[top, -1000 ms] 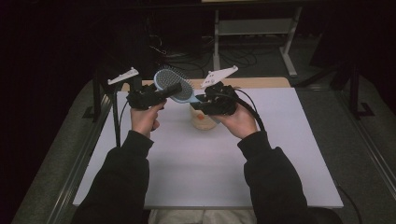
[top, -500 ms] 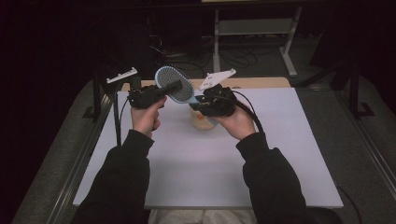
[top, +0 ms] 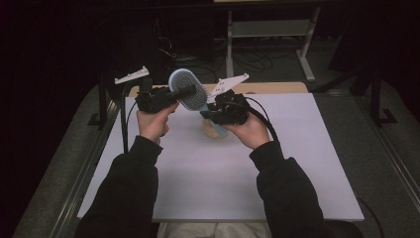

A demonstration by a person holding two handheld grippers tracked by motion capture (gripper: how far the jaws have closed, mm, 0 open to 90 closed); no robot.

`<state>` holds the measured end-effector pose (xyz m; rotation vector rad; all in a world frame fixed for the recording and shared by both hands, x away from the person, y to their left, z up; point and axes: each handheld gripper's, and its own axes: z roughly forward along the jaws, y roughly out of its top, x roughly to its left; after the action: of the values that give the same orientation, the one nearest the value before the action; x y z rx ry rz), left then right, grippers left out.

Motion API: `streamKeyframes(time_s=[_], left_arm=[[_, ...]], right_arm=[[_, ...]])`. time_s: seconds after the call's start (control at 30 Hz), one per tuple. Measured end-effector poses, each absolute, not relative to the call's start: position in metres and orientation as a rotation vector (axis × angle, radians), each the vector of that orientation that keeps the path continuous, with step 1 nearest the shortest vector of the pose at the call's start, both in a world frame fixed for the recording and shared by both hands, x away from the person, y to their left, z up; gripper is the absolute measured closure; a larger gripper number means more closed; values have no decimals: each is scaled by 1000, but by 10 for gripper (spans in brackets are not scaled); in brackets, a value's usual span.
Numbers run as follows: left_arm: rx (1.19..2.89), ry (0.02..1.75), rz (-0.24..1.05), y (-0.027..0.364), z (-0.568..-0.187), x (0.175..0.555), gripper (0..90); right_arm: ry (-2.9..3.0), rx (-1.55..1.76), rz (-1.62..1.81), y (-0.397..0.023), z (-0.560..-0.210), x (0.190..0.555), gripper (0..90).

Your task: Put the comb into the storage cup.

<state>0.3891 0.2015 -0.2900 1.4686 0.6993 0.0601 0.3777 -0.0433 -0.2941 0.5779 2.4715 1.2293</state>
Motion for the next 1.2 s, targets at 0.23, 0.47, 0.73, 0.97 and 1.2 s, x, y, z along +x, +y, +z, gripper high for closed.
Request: streamKeyframes(time_s=[0.23,0.47,0.73,0.97,1.2], left_arm=[[1501,697,96,197,-288,390,572],[1502,695,109,198,-281,392,572],[1515,685,133,197,-270,394,572],[1545,678,159,194,-264,399,571],[1580,664,179,190,-254,405,570]], right_arm=[[2487,652,1288,-48,-296,382,587],[2501,734,1291,-58,-299,386,425],[2490,829,1300,-74,-305,389,208],[2473,868,1320,-90,-311,387,80],[2453,909,1304,-108,-317,384,0]])
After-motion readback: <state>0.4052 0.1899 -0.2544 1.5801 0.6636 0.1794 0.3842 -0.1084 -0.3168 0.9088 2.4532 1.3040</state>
